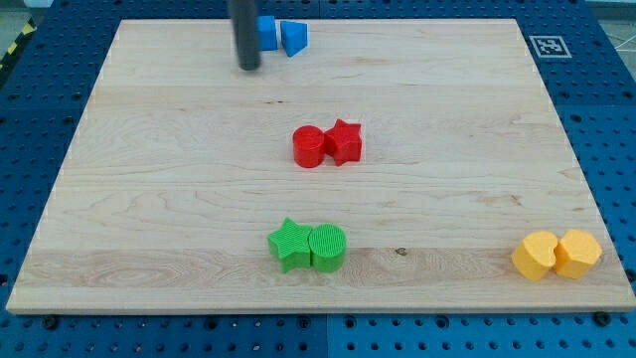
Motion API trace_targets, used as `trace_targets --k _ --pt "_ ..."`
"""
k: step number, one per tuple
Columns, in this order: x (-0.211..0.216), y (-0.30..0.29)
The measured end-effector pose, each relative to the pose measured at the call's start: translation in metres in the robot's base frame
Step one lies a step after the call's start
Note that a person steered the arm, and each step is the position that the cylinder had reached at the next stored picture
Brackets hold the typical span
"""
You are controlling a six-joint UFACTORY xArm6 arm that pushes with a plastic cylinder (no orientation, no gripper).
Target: Push the blue cube along with blue triangle slightly right
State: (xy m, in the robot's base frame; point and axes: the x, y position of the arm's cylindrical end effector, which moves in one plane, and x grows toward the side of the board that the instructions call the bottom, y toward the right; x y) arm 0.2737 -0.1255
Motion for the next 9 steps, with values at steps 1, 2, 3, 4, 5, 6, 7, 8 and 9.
trace_targets --k 1,2,3,4,5,6,7,8,9 --pt "-0.047 -0.023" --pt "-0.057 -0.018" --pt "-0.056 0.004" --pt "-0.056 0.024" --pt "-0.056 0.030" --pt "-0.052 0.030" --pt "-0.048 0.030" --pt "-0.047 0.031" --pt "-0.046 0.039"
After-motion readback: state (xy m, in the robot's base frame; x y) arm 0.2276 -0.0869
